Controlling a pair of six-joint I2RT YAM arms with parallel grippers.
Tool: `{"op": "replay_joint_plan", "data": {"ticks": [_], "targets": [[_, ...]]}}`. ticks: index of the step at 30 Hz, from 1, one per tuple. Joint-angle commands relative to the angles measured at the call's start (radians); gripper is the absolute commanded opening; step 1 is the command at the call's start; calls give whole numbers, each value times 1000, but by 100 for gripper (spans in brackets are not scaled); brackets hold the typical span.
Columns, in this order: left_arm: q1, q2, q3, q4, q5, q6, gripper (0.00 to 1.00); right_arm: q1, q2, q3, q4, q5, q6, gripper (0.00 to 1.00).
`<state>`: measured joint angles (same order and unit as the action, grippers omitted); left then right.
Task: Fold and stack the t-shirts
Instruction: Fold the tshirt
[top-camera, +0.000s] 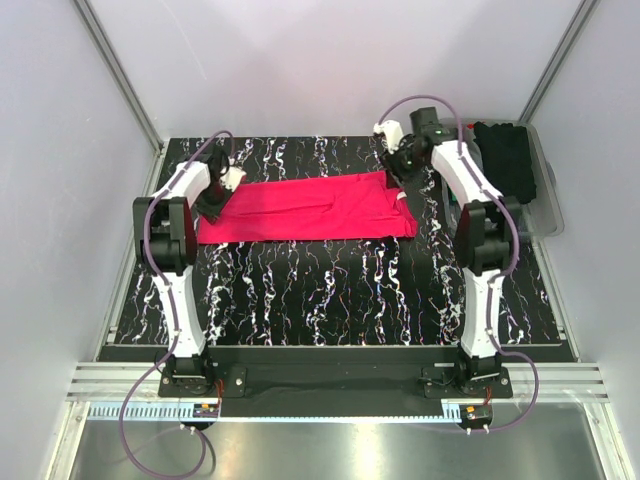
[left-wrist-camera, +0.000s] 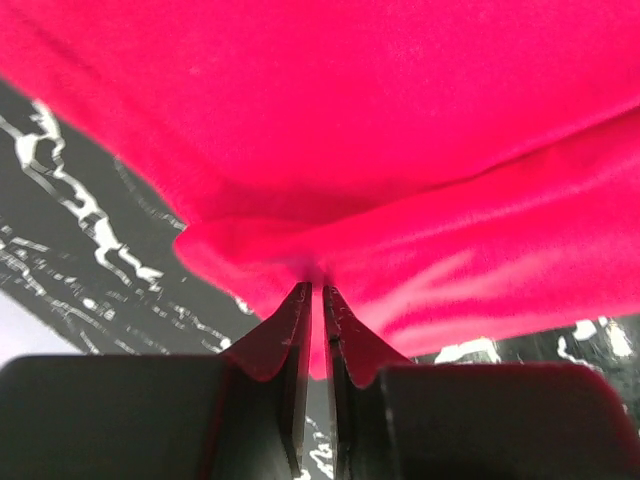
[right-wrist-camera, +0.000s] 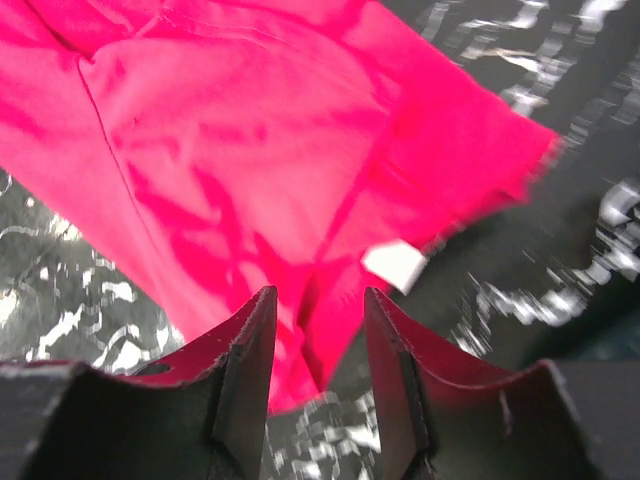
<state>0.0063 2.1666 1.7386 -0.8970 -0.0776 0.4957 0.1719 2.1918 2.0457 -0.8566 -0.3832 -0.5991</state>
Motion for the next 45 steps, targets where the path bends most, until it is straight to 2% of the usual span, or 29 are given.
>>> {"op": "replay_joint_plan", "data": {"ticks": [1, 9, 17, 21, 30, 34, 38, 42, 45], "targets": [[3, 2, 53, 3, 9, -6, 13, 32, 81, 63, 16, 15, 32, 47], [1, 22, 47, 7, 7, -26, 13, 58, 212, 129, 37, 61, 44, 46], [8, -17, -94, 33, -21, -17, 13, 60, 321, 228, 74, 247, 38, 44], [8, -57, -181, 49, -21, -19, 13, 60, 362, 292, 73, 254, 39, 43], [6, -171, -247, 49, -42, -22, 17, 61, 444, 416, 70, 276, 33, 43], [-2, -261, -234, 38, -31, -19, 23, 61, 424, 447, 79, 285, 42, 44], [-38, -336, -234, 26, -4, 24, 29, 63, 337, 439, 88, 294, 56, 46], [-83, -387, -301, 24, 18, 92, 39, 64, 260, 412, 90, 277, 85, 47], [-98, -413, -384, 23, 21, 161, 41, 67, 200, 361, 90, 256, 111, 48]]}}
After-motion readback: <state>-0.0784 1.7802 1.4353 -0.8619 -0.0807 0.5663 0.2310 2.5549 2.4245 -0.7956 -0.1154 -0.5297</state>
